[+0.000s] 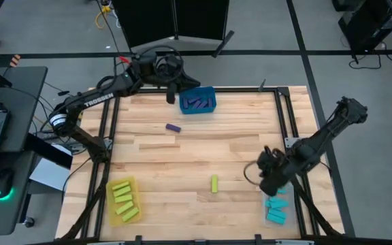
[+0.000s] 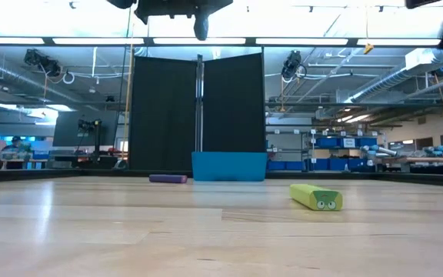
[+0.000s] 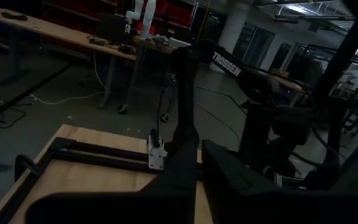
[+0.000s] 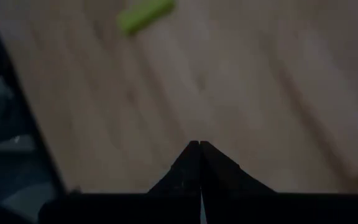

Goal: Sort blocks
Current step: Put the purple block into the blue bin

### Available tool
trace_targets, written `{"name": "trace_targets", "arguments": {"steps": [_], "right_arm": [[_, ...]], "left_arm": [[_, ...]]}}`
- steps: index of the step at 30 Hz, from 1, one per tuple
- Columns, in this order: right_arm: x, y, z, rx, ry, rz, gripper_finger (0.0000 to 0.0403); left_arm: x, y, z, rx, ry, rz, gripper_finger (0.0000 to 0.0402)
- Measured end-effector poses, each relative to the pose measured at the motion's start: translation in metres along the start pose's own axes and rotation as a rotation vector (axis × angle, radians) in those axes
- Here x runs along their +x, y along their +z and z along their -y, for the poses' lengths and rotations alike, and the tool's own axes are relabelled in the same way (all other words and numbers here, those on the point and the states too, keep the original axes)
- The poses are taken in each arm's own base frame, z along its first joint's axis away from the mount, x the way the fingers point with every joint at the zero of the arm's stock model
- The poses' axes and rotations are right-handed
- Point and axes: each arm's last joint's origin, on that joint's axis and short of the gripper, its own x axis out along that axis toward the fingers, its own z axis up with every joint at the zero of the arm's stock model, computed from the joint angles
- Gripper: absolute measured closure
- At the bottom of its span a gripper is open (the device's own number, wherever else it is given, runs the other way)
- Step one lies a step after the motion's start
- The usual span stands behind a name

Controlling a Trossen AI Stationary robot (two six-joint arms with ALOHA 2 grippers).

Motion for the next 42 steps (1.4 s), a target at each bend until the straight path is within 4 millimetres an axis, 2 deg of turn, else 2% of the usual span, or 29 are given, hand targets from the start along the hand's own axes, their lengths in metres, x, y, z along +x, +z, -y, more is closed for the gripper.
{"name": "trace_targets", "arguments": {"steps": [6,14,23,29,35,42], "right_arm": [[-0.003,0.032,0.027,-0.016,-0.044,0.090,0.0398],[-0.008,0.068,0.048,-0.039,-0.018,0.213,0.0398],[-0.008,0.078,0.058,-0.047,-0.022,0.216,0.0395],[-0.008,0.085,0.067,-0.062,0.008,0.188,0.0395],[-0.009,0.091,0.077,-0.071,0.031,0.172,0.0394],[-0.009,0.094,0.081,-0.076,0.051,0.161,0.0394]], "left_arm": [[-0.005,-0.001,-0.007,-0.018,0.024,-0.015,0.0395],[-0.015,-0.013,-0.010,-0.033,0.057,-0.154,0.0386],[-0.050,-0.034,0.000,0.016,0.116,-0.440,0.0383],[-0.064,-0.054,0.003,0.050,0.219,-0.687,0.0380],[-0.065,-0.067,-0.001,0.104,0.267,-0.836,0.0346],[-0.057,-0.079,-0.008,0.076,0.268,-0.903,0.0266]]}}
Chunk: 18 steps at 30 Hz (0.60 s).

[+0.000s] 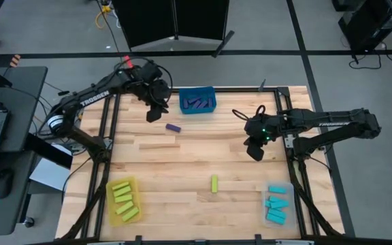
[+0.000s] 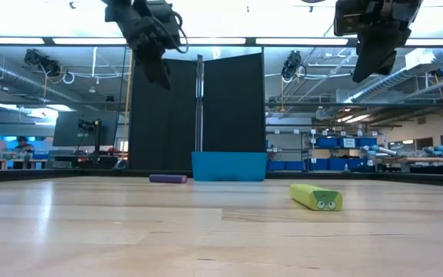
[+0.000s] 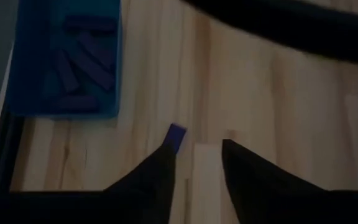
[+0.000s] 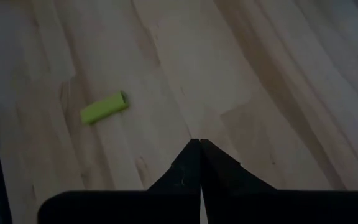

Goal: Sort blocks
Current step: Put the purple block into the blue bin

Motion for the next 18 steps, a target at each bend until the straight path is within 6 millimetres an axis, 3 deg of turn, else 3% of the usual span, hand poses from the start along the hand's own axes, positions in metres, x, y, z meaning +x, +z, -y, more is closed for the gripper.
{"name": "trace_targets", "arguments": {"steps": [7,13,18], "right_arm": [[0.000,0.000,0.000,-0.018,0.001,-0.002,0.0394],[0.000,0.000,0.000,-0.025,0.005,-0.004,0.0393],[0.000,0.000,0.000,-0.025,0.009,-0.006,0.0393]], "left_arm": [[0.027,0.001,-0.006,0.046,0.041,-0.115,0.0210],[0.048,-0.001,-0.014,0.048,0.086,-0.192,0.0204],[0.069,-0.019,-0.013,0.112,0.052,-0.231,0.0204]]}}
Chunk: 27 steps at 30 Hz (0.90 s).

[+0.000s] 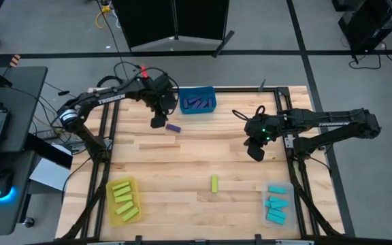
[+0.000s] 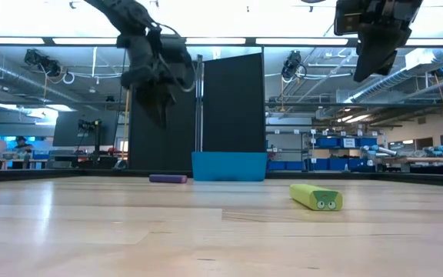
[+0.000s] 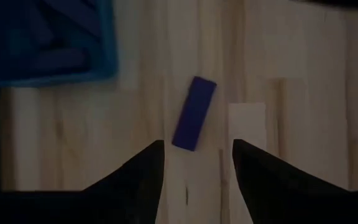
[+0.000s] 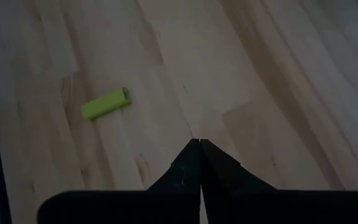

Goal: Sort blocks
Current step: Put the purple block into the blue bin

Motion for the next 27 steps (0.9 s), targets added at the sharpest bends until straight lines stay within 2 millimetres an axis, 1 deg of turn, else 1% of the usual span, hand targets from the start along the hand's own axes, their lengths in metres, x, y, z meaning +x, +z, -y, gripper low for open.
{"name": "trace_targets", "arguments": {"steps": [5,13,23,27], "right_arm": [[0.000,0.000,0.000,-0.012,0.013,-0.006,0.0393],[0.000,0.000,0.000,-0.015,0.019,-0.009,0.0393],[0.000,0.000,-0.001,-0.017,0.027,-0.013,0.0393],[0.000,0.000,-0.001,-0.015,0.036,-0.017,0.0393]], "left_arm": [[0.023,-0.011,0.000,0.059,0.040,0.007,0.0204],[0.042,-0.021,0.003,0.064,0.032,0.026,0.0203],[0.080,-0.025,0.001,0.050,-0.054,-0.061,0.0203],[0.090,-0.023,0.002,0.063,-0.047,-0.082,0.0203]]}}
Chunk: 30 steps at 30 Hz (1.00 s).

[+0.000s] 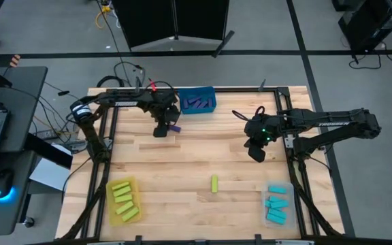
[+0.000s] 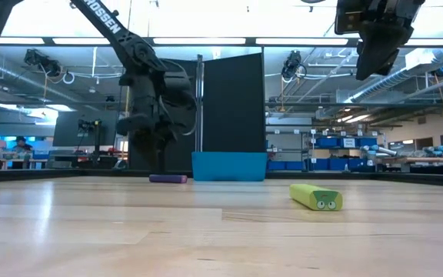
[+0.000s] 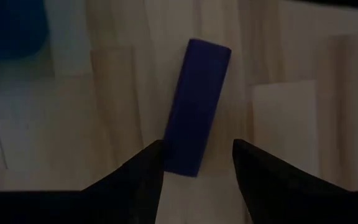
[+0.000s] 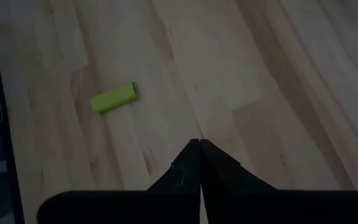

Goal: Sort blocks
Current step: Put the purple block into the blue bin

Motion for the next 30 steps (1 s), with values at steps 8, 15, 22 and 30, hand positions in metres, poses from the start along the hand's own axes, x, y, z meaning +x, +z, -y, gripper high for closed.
{"name": "trace_targets", "arguments": {"steps": [8,15,22,30], "right_arm": [[0.000,0.000,0.000,0.000,0.000,0.000,0.0393],[0.000,0.000,0.000,0.000,0.000,0.000,0.0393],[0.000,0.000,0.000,0.001,0.000,0.000,0.0393],[0.000,0.000,0.000,0.001,0.004,-0.001,0.0393]], "left_arm": [[0.015,0.008,0.006,0.088,0.023,-0.021,0.0203],[0.024,0.013,0.011,0.117,0.050,-0.054,0.0207],[0.022,0.019,0.015,0.133,0.048,-0.056,0.0295],[-0.005,0.036,0.016,0.080,-0.041,-0.083,0.0305]]}}
